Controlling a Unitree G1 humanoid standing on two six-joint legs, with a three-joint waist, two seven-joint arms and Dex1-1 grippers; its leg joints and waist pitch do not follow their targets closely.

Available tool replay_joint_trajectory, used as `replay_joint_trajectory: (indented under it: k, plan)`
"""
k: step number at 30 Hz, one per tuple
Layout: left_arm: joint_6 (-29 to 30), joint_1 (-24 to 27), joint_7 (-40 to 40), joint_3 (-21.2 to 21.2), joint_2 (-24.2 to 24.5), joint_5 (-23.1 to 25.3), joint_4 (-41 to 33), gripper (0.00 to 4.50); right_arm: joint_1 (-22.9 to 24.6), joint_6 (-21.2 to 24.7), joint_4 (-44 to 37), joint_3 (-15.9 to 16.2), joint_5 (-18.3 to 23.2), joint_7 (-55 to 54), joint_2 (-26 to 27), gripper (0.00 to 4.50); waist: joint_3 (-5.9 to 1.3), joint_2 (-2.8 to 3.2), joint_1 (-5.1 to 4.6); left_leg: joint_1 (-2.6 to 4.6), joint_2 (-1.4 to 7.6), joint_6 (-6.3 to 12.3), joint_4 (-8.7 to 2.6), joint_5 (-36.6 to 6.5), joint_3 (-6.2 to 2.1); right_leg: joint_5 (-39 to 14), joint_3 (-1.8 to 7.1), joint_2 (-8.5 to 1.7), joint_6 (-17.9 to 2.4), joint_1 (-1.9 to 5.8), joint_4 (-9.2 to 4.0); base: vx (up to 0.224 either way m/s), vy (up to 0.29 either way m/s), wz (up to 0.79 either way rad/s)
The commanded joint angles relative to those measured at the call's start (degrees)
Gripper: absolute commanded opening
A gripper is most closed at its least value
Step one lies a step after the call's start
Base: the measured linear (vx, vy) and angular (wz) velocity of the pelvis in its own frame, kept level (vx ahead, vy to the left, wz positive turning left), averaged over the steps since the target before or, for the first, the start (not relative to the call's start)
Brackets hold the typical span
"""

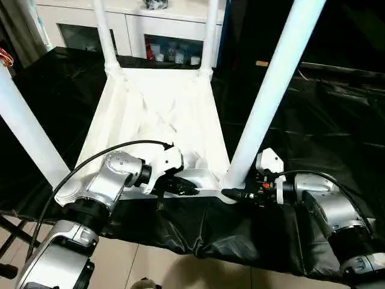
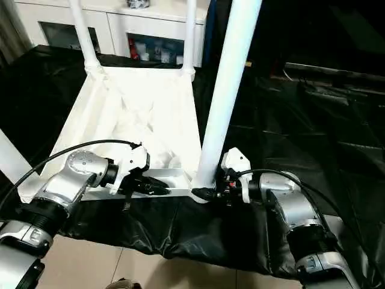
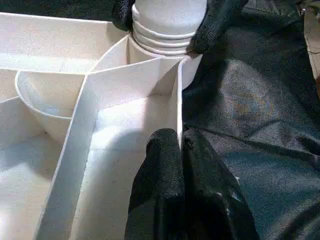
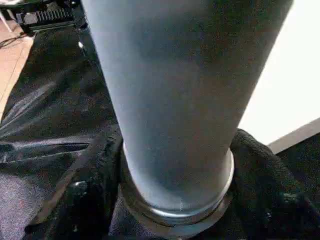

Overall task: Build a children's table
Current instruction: Rotate leg to tighten

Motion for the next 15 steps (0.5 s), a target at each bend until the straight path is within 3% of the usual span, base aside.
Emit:
replay_joint_trajectory:
  k: [1,3,6,7,10,11,12,15]
  plan:
    - [-1.3,-0.7,1.6,-0.4,-1.7,-0.3,0.2,0.0,1.3,-0.2,-0.9,2.0,0.2,1.6,1.2,2.74,-3.44,-0.51,0.05,0.94,3.24,3.23,-3.36,-11.9,-1.03,-10.6,2.49,-3.75,-13.3,2.59,-3.52,0.0,0.0,0.0]
    - [-1.1,-1.0,4.2,-0.1,-2.5,0.3,0.8,0.0,1.9,0.2,-1.2,1.6,0.4,0.3,1.8,2.72,-3.43,-0.17,0.12,1.03,3.32,2.89,-3.46,-12.3,-1.1,-11.0,2.5,-3.7,-13.1,2.53,-3.55,0.0,0.0,0.0]
    - [-0.4,-2.0,10.3,0.8,-4.7,1.3,2.6,0.0,2.8,-1.3,-0.1,0.3,-0.4,-5.5,4.1,2.7,-3.03,-0.23,0.03,1.32,3.3,1.63,-3.82,-15.9,-1.19,-15.5,2.6,-3.81,-12.3,2.26,-4.26,0.0,0.0,0.0]
    - [-0.4,-2.5,13.4,1.1,-5.8,1.9,3.2,0.0,2.9,-1.7,0.7,-0.6,-0.8,-9.0,5.5,2.7,-2.93,-0.21,-0.21,1.55,3.16,0.27,-4.03,-18.6,-1.45,-21.1,2.57,-4.02,-10.7,2.17,-4.89,0.0,0.0,0.0]
    - [1.6,-3.4,18.7,1.3,-8.3,3.1,4.0,0.0,2.2,-1.8,3.1,-2.8,-1.8,-18.5,9.3,2.69,-2.9,-0.31,-0.63,1.67,3.11,-0.89,-4.19,-20.4,-1.79,-24.8,2.49,-4.13,-9.4,2.01,-5.32,0.0,0.0,0.0]
    - [2.5,-3.8,20.6,1.3,-9.4,3.4,4.3,0.0,1.7,-1.5,4.2,-3.7,-1.9,-22.4,11.0,2.69,-2.88,-0.74,-0.92,1.48,3.12,-0.96,-4.29,-20.3,-1.83,-25.5,2.5,-4.08,-8.7,1.99,-5.35,0.0,0.0,0.0]
    - [2.7,-4.1,21.8,1.4,-10.0,3.6,4.6,0.0,1.4,-1.4,4.8,-4.2,-2.1,-24.7,12.0,2.69,-2.87,-0.45,-1.03,1.66,3.1,-1.24,-4.31,-20.9,-1.96,-26.5,2.46,-4.16,-8.3,1.78,-5.51,0.0,0.0,0.0]
    - [4.0,-4.9,25.6,1.8,-12.6,3.8,5.5,0.0,-0.5,-0.1,7.9,-6.2,-3.1,-35.6,16.5,2.69,-2.9,-0.55,-1.73,1.41,2.98,-1.41,-4.35,-20.8,-1.95,-26.3,2.48,-4.08,-8.1,1.74,-5.55,0.0,0.0,0.0]
